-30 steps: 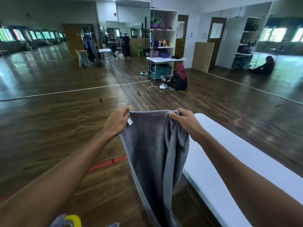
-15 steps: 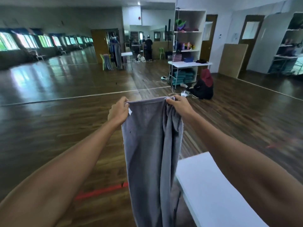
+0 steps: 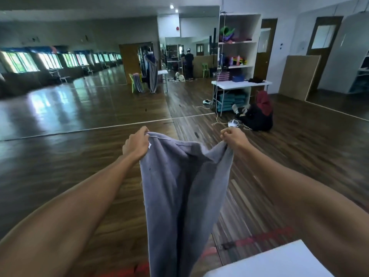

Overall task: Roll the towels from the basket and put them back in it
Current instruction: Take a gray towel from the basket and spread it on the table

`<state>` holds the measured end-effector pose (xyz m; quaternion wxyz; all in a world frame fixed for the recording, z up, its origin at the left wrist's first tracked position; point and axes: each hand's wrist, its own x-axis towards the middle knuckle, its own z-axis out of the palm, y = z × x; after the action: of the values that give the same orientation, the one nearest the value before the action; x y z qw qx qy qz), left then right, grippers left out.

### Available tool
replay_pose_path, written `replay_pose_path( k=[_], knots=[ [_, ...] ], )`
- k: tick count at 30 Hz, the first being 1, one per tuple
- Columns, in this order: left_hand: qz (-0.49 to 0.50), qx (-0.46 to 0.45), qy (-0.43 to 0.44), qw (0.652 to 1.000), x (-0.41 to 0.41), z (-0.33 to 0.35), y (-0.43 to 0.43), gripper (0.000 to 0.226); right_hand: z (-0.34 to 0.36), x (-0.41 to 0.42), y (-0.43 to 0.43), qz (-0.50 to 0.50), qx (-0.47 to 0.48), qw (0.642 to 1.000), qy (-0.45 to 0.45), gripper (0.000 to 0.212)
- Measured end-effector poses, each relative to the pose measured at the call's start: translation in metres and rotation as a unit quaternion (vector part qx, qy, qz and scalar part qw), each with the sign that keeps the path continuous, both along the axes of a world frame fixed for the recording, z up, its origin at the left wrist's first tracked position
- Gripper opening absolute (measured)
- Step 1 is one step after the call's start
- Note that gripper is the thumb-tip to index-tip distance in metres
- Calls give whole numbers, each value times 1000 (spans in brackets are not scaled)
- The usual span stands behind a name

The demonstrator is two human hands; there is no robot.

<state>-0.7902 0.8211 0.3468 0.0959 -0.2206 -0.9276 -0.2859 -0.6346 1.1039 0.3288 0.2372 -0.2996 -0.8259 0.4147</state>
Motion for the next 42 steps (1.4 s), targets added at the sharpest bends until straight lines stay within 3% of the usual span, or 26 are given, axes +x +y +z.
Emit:
replay_pose_path(
  k=[4,9,11,17,19,21,23,25,29,35,39,42],
  knots=[
    [0,-28,-5,1000,-9,-33,28,14,-41,11,52,-36,40,998,-41,25],
    [0,-62,-12,998,-12,-71,43,12,-89,43,88,-97,73,978,-168,32],
    [3,-72,-19,997,-11,-83,42,11,-104,55,97,-96,63,982,-153,27],
    [-7,-86,-37,996,13,-121,42,14,-136,76,103,-127,-95,987,-14,22],
    [-14,-77,-38,996,24,-134,40,15,-138,83,99,-107,-122,986,-23,34],
    [-24,-71,-42,996,34,-147,38,15,-145,93,101,-82,-52,990,-97,38],
    [-34,-73,-46,996,41,-158,37,15,-157,109,103,-99,24,986,-130,26],
    [-33,-66,-49,996,46,-169,36,15,-171,129,110,-147,67,979,-123,23],
    [-34,-40,-26,998,61,-183,37,16,-181,174,134,-274,61,957,-76,34],
    [-66,16,-19,998,145,-223,38,14,-196,266,166,-361,-4,932,-20,39],
    [-179,-60,-76,979,249,-281,20,10,-240,346,149,-392,-68,917,-29,33],
    [-273,-150,-82,947,314,-321,2,17,-273,401,123,-401,-88,910,-60,30]
  ],
)
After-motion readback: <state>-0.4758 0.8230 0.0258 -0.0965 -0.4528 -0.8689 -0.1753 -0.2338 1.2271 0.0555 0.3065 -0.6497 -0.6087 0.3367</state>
